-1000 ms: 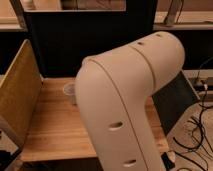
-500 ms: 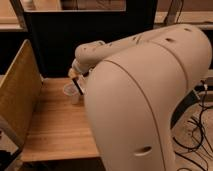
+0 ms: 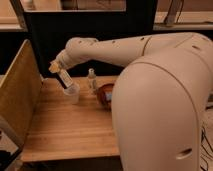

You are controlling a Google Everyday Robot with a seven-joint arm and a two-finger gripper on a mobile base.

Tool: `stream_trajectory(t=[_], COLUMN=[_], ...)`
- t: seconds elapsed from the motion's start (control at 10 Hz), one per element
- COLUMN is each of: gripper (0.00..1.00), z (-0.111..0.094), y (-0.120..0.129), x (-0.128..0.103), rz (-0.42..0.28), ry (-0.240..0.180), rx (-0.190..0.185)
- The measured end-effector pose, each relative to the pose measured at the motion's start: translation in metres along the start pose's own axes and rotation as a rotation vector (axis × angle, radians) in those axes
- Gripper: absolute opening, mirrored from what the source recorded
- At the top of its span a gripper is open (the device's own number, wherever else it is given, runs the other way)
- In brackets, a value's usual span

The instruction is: Place the eraser in the ceramic cup

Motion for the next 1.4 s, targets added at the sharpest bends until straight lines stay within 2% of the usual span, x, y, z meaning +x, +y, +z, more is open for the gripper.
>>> stream_trajectory(t=[0.1, 0.4, 0.6, 0.9, 1.1, 1.4], gripper=[0.00, 0.00, 0.00, 0.00, 0.00, 0.00], z=[-0.001, -0.001, 0.000, 0.011, 0.016, 0.025], y=[0.004, 0.003, -0.009, -0.021, -0.029, -0.043], x=[-0.006, -0.005, -0.011, -0.020, -0.013, 0.009], rz=[-0.008, -0.020, -0.084, -0.124, -0.138, -0.115], ry=[-0.016, -0.014, -0.020, -0.031, -0.007, 0.039], rx=[-0.010, -0.006, 0.044, 0.097, 0.126, 0.166])
